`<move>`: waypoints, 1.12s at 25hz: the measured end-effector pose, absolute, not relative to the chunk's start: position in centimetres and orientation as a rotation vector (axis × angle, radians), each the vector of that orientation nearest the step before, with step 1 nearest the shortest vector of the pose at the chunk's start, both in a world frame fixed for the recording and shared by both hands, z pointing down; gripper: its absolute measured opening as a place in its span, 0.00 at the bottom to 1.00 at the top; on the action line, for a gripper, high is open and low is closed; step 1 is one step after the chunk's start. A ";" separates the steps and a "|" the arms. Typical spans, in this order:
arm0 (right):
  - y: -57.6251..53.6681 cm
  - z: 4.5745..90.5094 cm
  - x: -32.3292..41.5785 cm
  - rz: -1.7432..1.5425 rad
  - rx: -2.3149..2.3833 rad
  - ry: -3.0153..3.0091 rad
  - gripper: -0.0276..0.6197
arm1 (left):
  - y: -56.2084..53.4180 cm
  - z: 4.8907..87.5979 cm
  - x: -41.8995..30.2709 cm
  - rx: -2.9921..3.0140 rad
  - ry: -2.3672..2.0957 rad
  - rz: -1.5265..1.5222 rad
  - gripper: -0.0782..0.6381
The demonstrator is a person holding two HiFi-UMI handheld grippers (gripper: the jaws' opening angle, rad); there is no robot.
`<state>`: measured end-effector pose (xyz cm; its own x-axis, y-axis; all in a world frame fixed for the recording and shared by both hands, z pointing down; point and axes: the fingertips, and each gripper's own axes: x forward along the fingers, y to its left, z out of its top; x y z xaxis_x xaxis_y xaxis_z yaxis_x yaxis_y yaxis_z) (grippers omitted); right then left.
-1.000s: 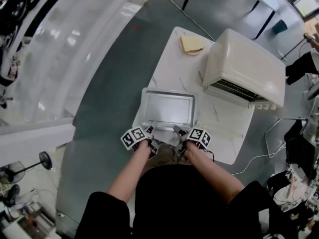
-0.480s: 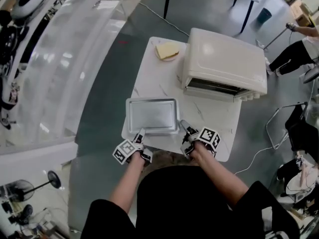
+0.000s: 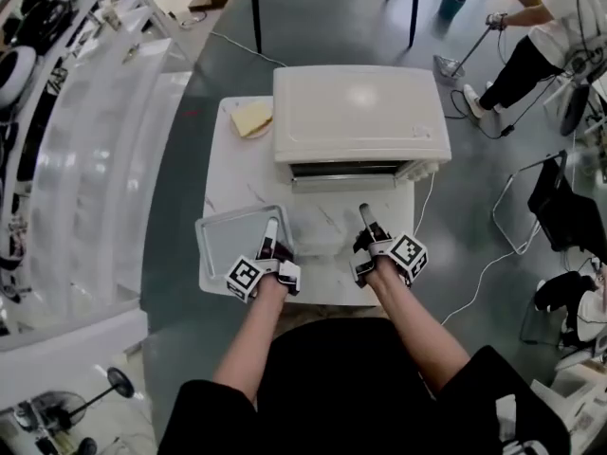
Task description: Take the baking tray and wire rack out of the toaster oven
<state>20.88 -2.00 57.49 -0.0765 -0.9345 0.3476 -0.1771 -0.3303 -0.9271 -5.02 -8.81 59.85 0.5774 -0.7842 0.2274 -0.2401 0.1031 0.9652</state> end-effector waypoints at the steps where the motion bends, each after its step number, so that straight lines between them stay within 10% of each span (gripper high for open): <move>1: -2.2 57.4 22.1 -1.451 -1.544 1.226 0.39 | -9.2 59.8 -3.5 1.465 -0.919 -0.501 0.50; 8: -3.3 58.4 28.5 -1.379 -1.518 1.179 0.12 | -11.2 60.8 4.5 1.451 -0.845 -0.559 0.18; 28: -10.9 63.9 34.9 -1.320 -1.509 1.243 0.09 | -18.2 65.2 12.3 1.397 -0.858 -0.620 0.14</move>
